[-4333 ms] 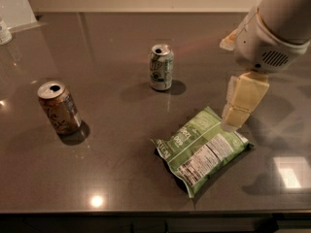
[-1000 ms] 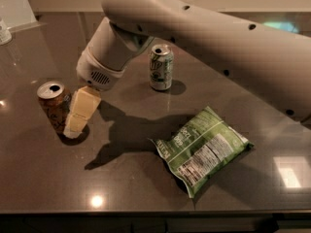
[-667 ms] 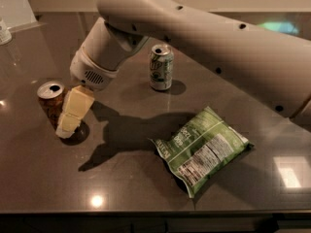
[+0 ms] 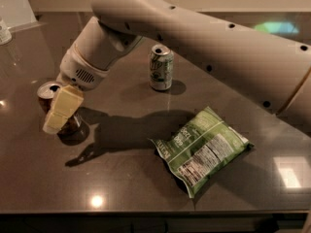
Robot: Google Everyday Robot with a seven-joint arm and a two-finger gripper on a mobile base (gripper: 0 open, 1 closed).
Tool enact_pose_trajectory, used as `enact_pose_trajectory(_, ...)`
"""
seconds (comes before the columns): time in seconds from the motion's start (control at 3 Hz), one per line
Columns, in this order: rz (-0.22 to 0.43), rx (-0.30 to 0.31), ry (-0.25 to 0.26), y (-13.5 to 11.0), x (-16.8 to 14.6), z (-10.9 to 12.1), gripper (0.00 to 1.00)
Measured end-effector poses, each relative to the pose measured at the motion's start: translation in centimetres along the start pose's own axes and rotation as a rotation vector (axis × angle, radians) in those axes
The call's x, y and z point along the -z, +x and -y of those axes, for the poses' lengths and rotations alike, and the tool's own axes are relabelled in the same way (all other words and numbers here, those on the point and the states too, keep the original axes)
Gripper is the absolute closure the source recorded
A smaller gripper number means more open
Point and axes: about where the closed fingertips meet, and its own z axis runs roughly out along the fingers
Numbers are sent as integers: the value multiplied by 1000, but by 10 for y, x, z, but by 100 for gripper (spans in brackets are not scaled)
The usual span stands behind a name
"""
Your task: Pick orange can
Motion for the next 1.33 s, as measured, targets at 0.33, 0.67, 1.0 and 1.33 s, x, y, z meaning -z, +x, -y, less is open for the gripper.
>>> enact_pose_trajectory(0.33,18,0,-10,-4,-2,-1,41)
enact_pose_trajectory(0.67,32,-5,-24,-9,5,-3,65)
enact_pose_trajectory(1.0,40,-10,-15,-13,28,-4,87)
enact_pose_trajectory(1.33,49,-4,6,-19,64,-1,100)
